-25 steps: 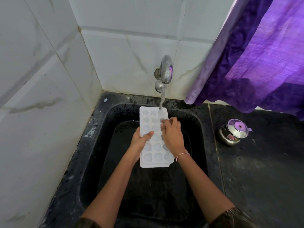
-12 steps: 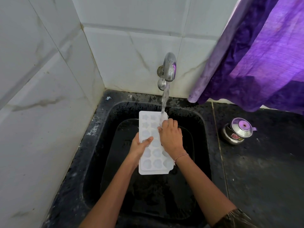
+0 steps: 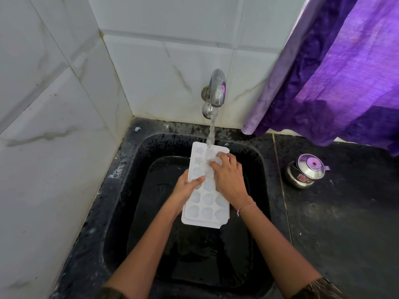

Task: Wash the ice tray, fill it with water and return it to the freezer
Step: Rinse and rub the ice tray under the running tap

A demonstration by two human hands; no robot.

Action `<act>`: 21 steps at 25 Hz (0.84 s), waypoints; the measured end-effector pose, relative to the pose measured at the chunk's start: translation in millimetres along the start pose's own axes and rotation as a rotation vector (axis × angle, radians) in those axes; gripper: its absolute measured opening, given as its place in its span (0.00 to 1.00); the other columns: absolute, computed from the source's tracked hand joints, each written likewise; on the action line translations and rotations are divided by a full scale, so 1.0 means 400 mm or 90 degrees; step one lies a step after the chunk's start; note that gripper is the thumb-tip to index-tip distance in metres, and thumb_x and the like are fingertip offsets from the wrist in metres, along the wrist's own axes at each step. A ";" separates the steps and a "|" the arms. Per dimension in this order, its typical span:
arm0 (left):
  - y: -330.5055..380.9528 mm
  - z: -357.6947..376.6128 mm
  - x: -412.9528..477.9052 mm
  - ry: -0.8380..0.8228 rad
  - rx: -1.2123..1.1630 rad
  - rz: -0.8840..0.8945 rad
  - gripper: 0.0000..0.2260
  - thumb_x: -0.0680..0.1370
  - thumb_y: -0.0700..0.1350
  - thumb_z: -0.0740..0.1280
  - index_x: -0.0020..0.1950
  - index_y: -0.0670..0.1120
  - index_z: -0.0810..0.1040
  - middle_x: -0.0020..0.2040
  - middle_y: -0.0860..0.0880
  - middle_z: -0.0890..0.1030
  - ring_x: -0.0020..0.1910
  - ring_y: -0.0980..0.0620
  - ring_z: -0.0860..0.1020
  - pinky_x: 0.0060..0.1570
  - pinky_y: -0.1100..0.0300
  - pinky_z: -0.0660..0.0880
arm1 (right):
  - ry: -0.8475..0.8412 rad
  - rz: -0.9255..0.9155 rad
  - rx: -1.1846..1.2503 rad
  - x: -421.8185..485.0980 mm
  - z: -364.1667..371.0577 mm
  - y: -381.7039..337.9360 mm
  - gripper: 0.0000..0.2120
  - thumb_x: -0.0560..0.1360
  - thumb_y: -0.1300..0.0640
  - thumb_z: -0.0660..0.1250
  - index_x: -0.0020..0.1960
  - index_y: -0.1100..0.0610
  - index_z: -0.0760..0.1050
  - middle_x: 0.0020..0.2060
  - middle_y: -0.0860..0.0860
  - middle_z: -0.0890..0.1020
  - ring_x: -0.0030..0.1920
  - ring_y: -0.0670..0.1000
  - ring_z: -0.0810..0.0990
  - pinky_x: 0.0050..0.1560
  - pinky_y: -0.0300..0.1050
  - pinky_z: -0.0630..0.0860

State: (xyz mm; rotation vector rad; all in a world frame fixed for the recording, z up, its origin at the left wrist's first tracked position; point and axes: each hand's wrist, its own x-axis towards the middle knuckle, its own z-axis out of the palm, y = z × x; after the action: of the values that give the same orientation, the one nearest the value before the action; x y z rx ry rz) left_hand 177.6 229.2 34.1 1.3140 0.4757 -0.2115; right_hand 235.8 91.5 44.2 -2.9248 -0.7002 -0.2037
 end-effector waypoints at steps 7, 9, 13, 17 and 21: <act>0.028 0.016 0.006 -0.002 0.012 -0.044 0.23 0.81 0.59 0.51 0.60 0.47 0.78 0.55 0.44 0.83 0.52 0.47 0.81 0.52 0.51 0.77 | -0.030 -0.012 0.013 0.008 -0.006 -0.017 0.22 0.75 0.64 0.57 0.65 0.46 0.71 0.63 0.57 0.70 0.63 0.59 0.68 0.60 0.58 0.66; 0.022 0.005 0.007 -0.011 0.039 -0.043 0.29 0.79 0.64 0.45 0.61 0.50 0.78 0.55 0.47 0.83 0.54 0.49 0.81 0.56 0.51 0.77 | -0.065 -0.027 0.004 0.011 -0.011 -0.015 0.24 0.77 0.64 0.55 0.68 0.45 0.68 0.65 0.57 0.67 0.63 0.59 0.66 0.60 0.56 0.65; 0.008 0.012 0.002 -0.022 0.070 -0.033 0.29 0.79 0.64 0.46 0.61 0.49 0.78 0.54 0.48 0.83 0.54 0.50 0.81 0.56 0.51 0.77 | -0.055 -0.017 0.017 0.028 -0.013 -0.023 0.21 0.75 0.64 0.57 0.64 0.48 0.71 0.59 0.56 0.69 0.56 0.58 0.67 0.53 0.51 0.66; -0.006 0.014 -0.003 -0.019 0.043 -0.005 0.20 0.81 0.57 0.53 0.62 0.47 0.78 0.56 0.47 0.83 0.55 0.50 0.81 0.58 0.51 0.77 | 0.028 0.037 0.039 0.023 0.000 -0.013 0.12 0.75 0.62 0.59 0.57 0.55 0.71 0.52 0.53 0.72 0.51 0.56 0.71 0.47 0.47 0.62; -0.013 0.010 -0.019 -0.020 0.045 0.013 0.11 0.80 0.49 0.62 0.58 0.48 0.78 0.52 0.46 0.83 0.52 0.47 0.82 0.52 0.54 0.78 | 0.016 0.051 0.038 0.018 0.025 -0.021 0.15 0.79 0.50 0.56 0.62 0.52 0.72 0.55 0.54 0.72 0.53 0.56 0.70 0.52 0.53 0.66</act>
State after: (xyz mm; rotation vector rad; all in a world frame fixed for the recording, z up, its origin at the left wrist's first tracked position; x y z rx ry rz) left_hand 169.6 223.3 33.8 1.3822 0.4308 -0.2335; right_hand 239.3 103.7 36.1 -2.8811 -0.5740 -0.2084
